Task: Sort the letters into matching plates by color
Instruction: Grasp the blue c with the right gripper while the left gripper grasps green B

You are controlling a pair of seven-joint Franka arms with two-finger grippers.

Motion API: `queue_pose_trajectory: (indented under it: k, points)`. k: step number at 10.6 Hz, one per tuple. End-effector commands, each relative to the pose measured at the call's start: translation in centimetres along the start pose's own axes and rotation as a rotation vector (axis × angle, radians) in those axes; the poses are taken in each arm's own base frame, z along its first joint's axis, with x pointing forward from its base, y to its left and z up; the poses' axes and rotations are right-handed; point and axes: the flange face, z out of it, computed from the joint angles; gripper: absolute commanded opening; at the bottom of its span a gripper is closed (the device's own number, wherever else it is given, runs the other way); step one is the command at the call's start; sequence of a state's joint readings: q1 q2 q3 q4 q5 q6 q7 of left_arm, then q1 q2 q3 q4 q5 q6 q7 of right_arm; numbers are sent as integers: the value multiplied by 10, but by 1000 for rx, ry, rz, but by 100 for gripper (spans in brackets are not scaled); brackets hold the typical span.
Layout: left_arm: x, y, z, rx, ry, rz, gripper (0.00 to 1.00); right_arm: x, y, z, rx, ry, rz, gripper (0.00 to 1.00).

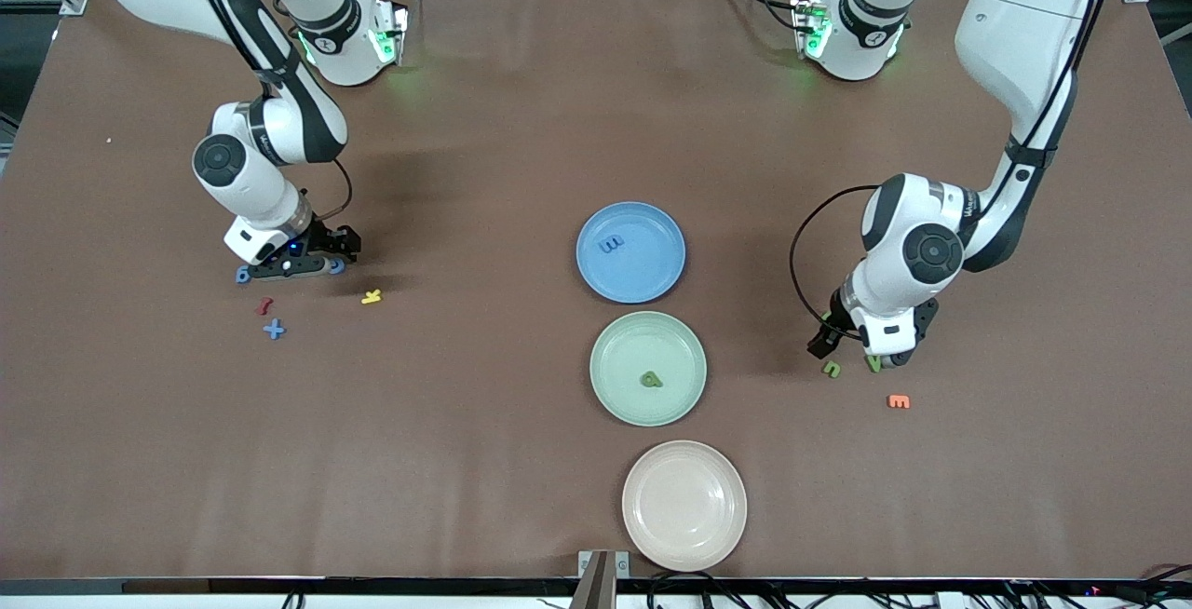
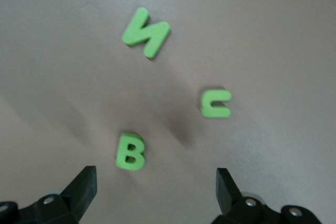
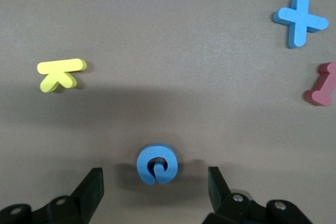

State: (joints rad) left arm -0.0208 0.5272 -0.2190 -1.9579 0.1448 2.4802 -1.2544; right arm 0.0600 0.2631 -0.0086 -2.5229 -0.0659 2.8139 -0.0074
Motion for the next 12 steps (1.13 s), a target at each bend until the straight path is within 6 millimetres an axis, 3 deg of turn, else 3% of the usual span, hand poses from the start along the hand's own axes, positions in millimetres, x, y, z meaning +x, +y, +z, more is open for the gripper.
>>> queue_pose_trajectory:
  k: [1, 6, 7, 8, 10, 11, 12]
  points:
    - [2, -9, 0, -1, 15, -55, 100, 9, 7, 5, -2, 4, 5, 80]
    - [1, -12, 24, 22, 36, -9, 100, 11, 5, 11, 1, -7, 15, 68]
    - [5, -15, 26, 20, 40, -11, 100, 11, 7, 12, -1, -8, 20, 62]
    - [6, -15, 29, 18, 37, -13, 100, 11, 6, 12, -2, -7, 17, 48]
    - [5, -15, 34, 11, 35, -12, 100, 11, 6, 13, -2, -11, 18, 10]
    - [4, -15, 35, 10, 35, -10, 100, 11, 5, 12, -1, -13, 21, 0]
    - [4, -15, 35, 10, 34, -11, 100, 12, 4, 8, -2, -10, 29, 0]
